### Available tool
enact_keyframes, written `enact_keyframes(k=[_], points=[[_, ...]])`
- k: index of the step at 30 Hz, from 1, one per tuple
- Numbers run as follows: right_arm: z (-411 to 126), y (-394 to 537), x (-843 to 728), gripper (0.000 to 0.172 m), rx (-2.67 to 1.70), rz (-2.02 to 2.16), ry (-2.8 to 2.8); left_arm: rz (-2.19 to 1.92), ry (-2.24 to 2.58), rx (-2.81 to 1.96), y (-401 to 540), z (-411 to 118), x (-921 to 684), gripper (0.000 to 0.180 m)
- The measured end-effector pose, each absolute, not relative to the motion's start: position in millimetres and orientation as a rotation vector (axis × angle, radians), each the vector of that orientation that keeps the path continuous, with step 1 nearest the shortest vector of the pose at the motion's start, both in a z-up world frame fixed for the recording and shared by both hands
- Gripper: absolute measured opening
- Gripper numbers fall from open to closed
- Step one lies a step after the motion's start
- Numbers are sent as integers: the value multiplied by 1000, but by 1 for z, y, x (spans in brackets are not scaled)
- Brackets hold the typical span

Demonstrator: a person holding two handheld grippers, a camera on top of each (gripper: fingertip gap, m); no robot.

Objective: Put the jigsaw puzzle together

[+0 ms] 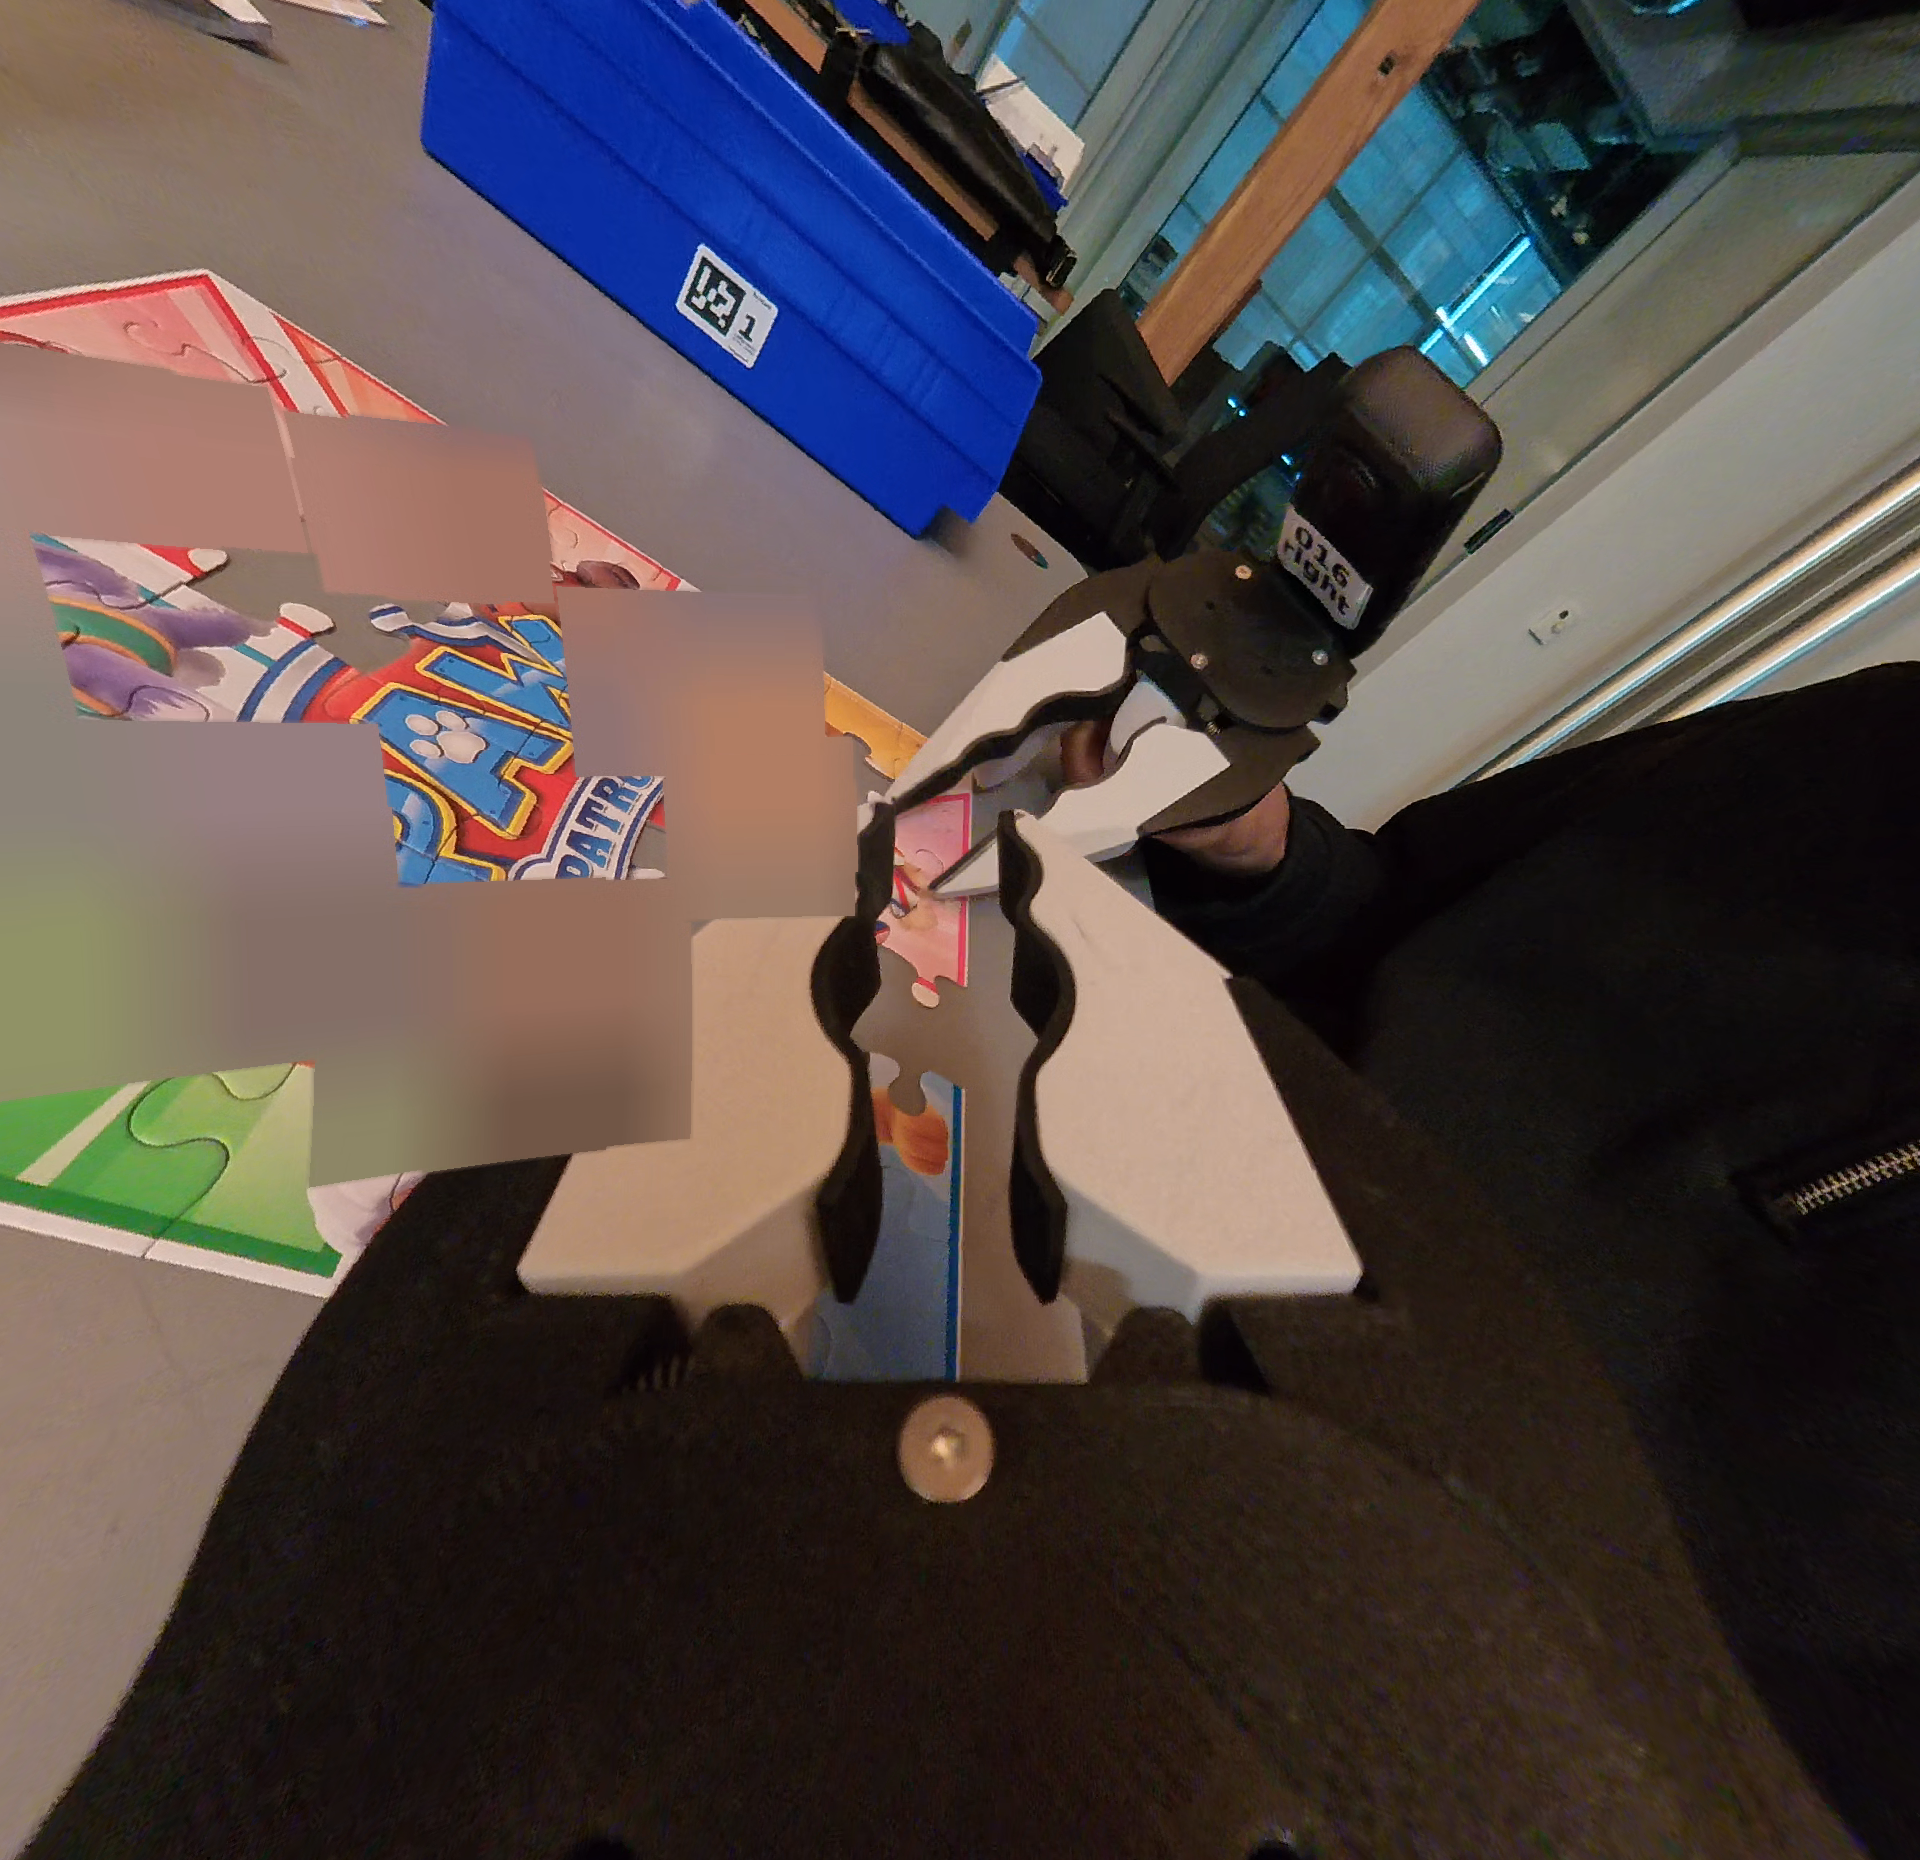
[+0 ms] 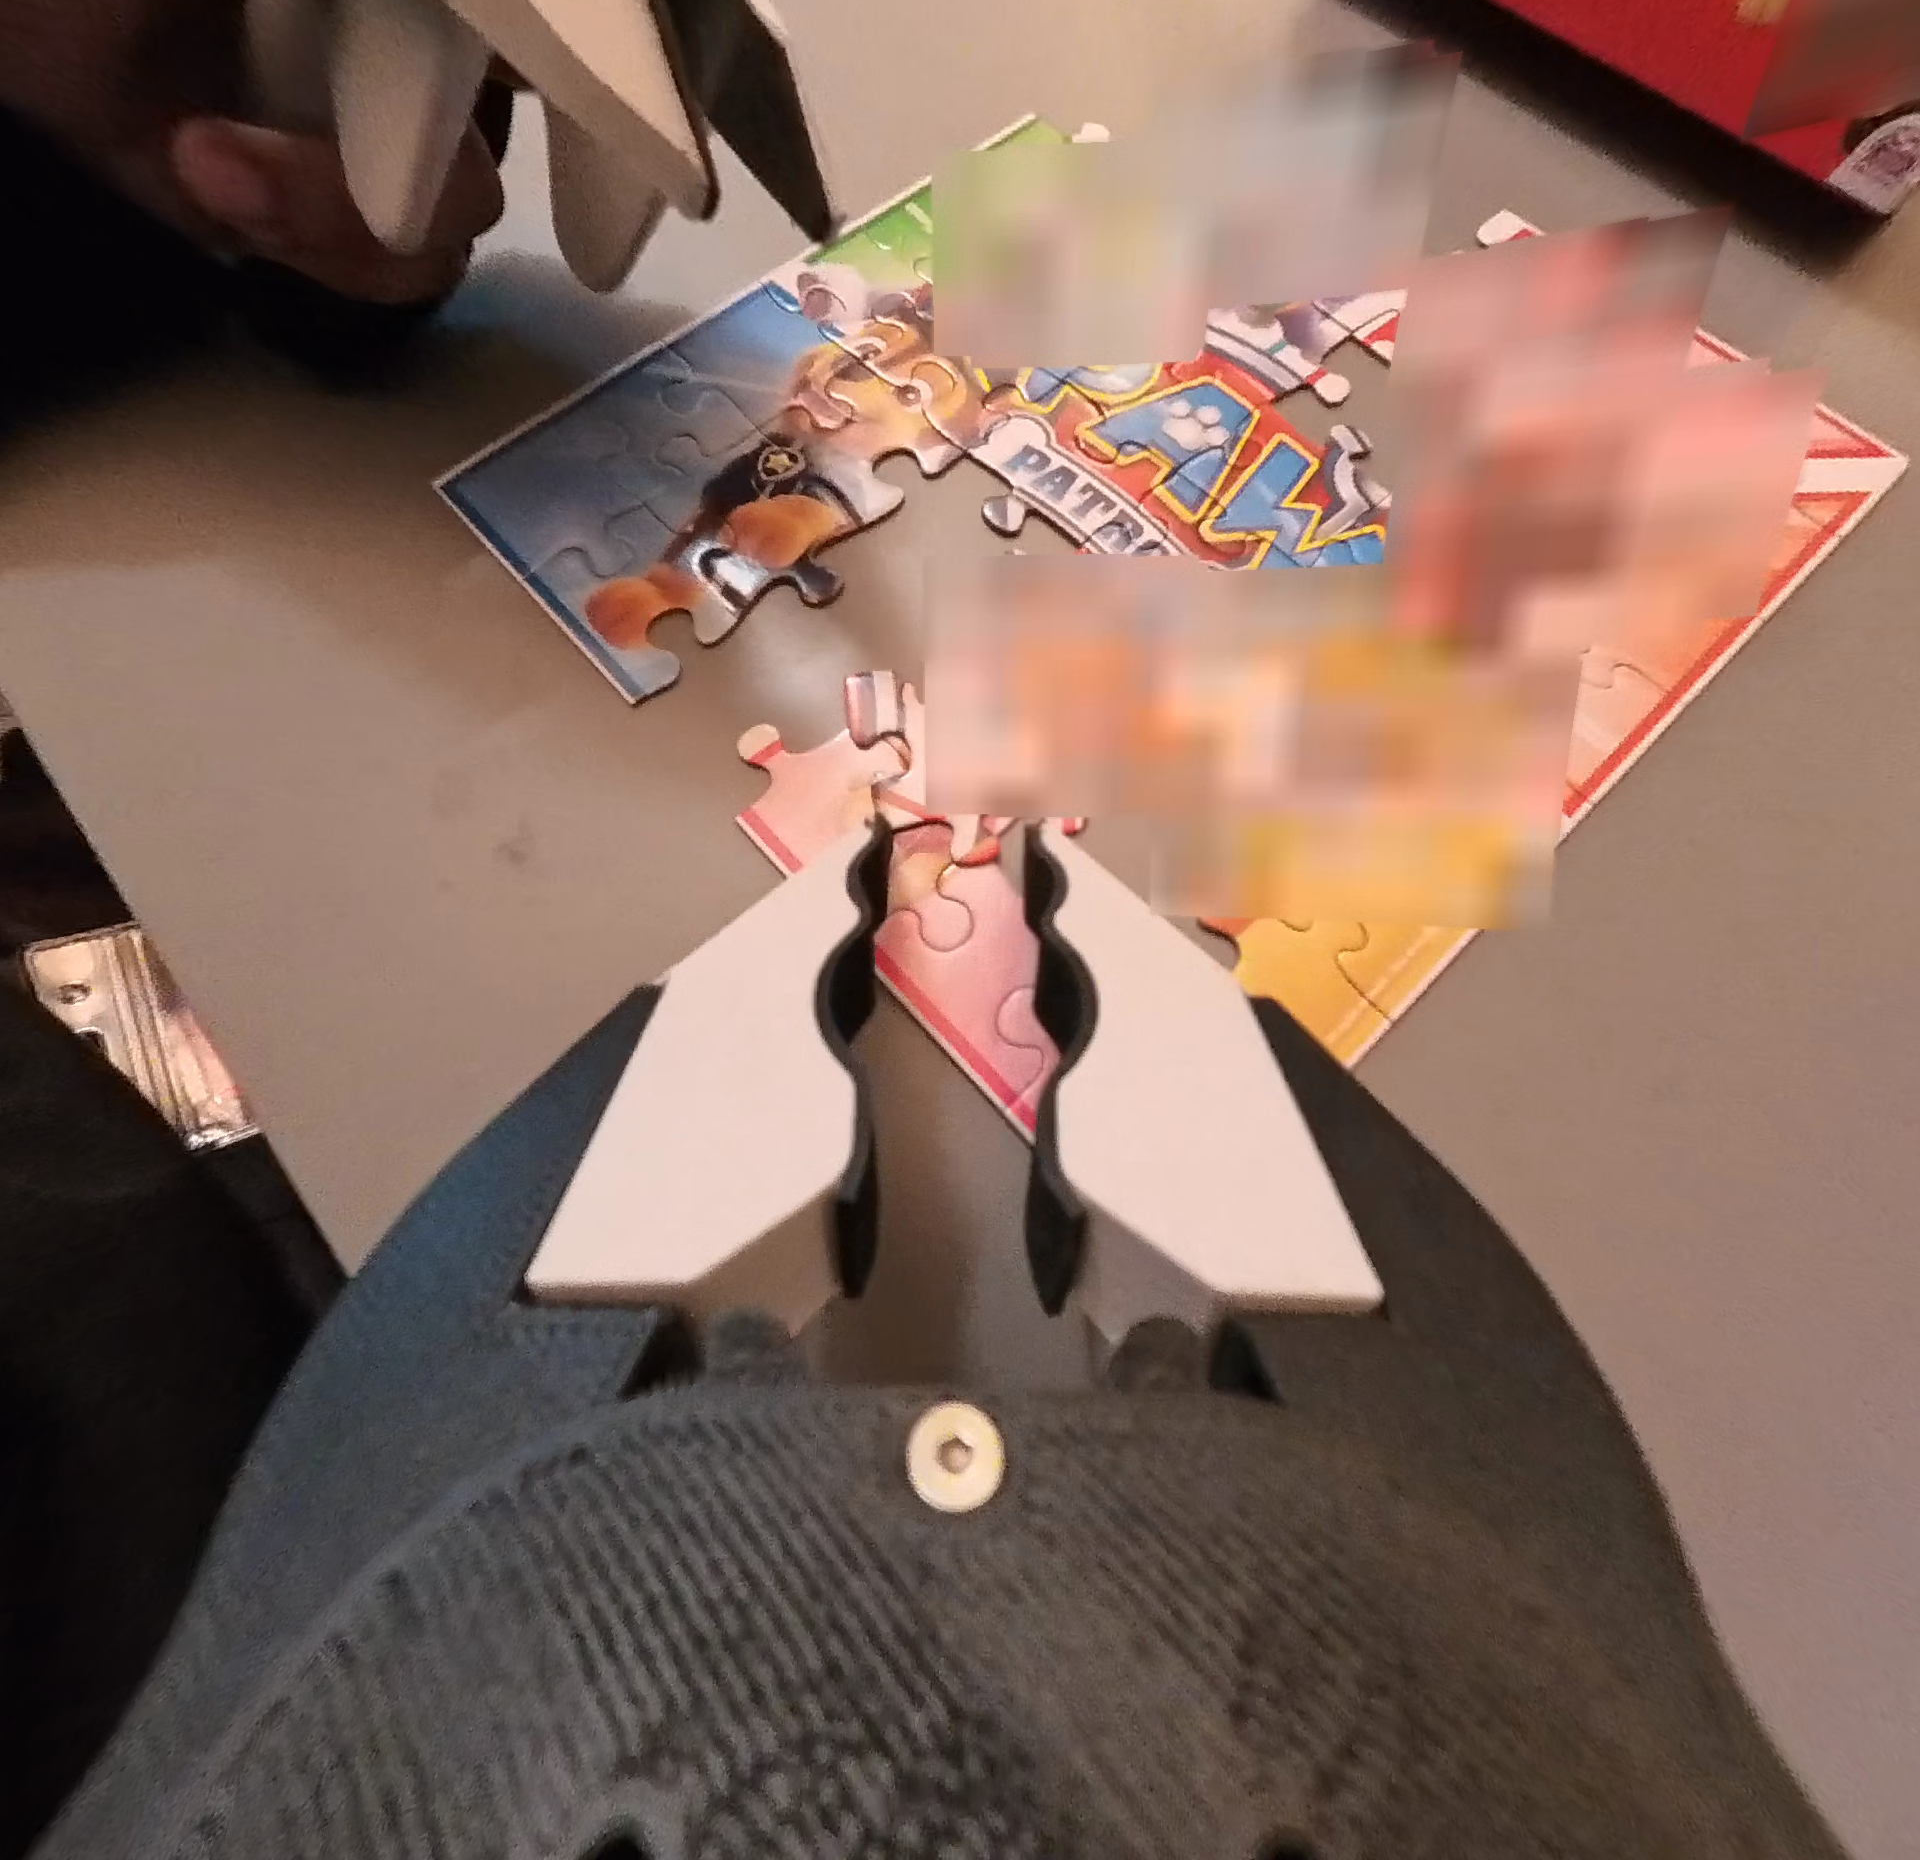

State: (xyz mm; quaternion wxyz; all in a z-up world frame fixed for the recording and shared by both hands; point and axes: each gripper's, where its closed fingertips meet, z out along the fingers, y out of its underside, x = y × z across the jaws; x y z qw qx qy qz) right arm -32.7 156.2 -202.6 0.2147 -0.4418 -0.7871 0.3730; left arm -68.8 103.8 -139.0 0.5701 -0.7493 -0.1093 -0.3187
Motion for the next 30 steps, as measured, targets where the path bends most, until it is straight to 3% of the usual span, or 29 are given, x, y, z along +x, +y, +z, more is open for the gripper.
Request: enact_keyframes(k=[6, 13, 19, 25, 30], points=[[-202, 149, -35, 42, -1219, 1016, -2165, -720, -255, -1781, 105, -143, -70, 17], [-204, 145, -38, 44, -1230, 1004, -2170, -708, -258, -1775, 104, -142, -71, 17], [-206, 145, -39, 38, -1238, 977, -2176, -707, -261, -1771, 104, -142, -71, 17], [-207, 145, -37, 21, -1260, 1004, -2189, -706, -263, -1766, 103, -141, -72, 17], [-207, 146, -37, 20, -1267, 1012, -2191, -705, -263, -1762, 103, -140, -72, 17]])
